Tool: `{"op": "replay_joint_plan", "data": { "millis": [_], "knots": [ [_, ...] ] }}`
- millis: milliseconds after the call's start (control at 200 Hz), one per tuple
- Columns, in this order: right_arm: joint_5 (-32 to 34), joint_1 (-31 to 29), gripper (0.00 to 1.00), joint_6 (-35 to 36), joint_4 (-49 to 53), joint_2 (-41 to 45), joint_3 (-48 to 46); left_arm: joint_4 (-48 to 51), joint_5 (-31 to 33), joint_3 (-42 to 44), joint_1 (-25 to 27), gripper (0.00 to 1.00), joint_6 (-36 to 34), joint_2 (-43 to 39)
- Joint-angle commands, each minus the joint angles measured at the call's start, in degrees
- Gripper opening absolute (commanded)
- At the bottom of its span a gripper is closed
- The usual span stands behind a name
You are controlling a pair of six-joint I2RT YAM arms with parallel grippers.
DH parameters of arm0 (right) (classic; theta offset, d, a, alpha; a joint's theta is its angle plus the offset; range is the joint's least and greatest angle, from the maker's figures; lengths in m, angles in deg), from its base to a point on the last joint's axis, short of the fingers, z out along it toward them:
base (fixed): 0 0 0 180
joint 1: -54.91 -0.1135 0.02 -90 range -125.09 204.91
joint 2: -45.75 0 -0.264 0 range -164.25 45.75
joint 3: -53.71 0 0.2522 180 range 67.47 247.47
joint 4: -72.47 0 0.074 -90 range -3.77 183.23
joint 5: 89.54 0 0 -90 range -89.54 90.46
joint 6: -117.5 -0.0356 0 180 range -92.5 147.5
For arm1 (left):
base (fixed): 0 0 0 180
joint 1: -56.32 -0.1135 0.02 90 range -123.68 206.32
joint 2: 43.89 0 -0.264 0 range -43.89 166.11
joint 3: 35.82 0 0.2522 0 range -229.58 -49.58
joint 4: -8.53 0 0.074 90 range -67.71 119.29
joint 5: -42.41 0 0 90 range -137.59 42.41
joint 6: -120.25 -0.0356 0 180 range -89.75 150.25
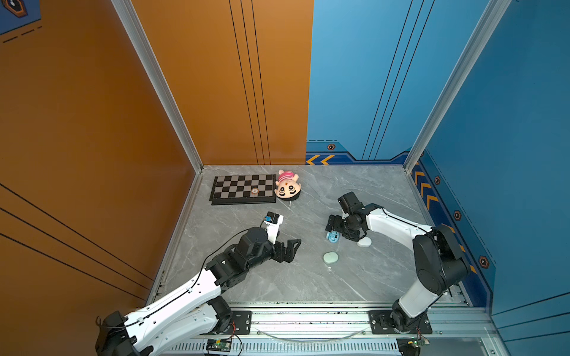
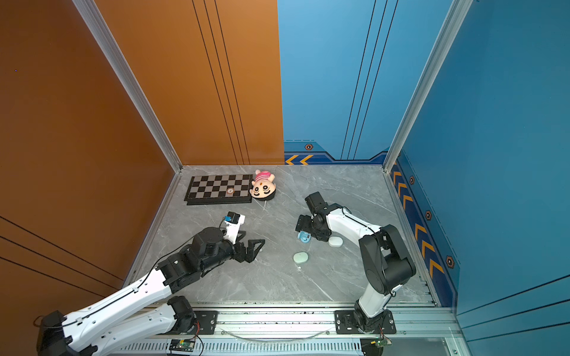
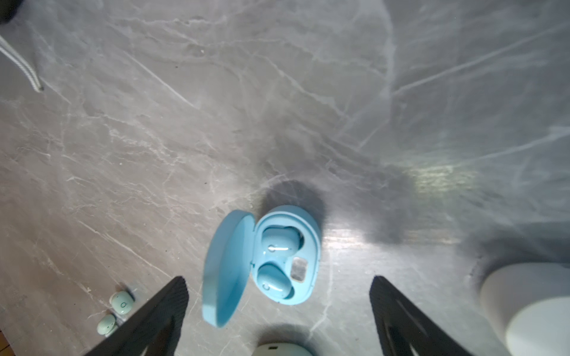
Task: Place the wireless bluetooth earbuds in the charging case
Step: 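Close the case lid with the right gripper while the left gripper withdraws, then move the right gripper to the pale green oval case and grasp it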
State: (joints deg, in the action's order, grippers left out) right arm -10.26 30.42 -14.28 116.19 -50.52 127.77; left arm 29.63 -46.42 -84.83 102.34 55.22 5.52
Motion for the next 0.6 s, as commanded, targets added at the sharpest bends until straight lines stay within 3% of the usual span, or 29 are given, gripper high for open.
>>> {"op": "replay_joint_plan", "data": {
  "millis": [0,390,591],
  "knots": [
    [-1.24,1.76,0.94,0.82,-0.23,0.63,-2.19,0.68,-0.99,-0.72,-0.43,0.98,0.42,-0.36],
    [-4.75,6.10,0.90,3.08,-0.03,10.15,-6.82,0.75,-0.91,-2.06,-0.14,0.98,0.43,1.87],
    [-11.17,0.99,0.83,15.98,8.39,14.00,-3.63,1.28,-0.73,-2.42,-0.53,0.98,0.77,1.86]
  ]
}}
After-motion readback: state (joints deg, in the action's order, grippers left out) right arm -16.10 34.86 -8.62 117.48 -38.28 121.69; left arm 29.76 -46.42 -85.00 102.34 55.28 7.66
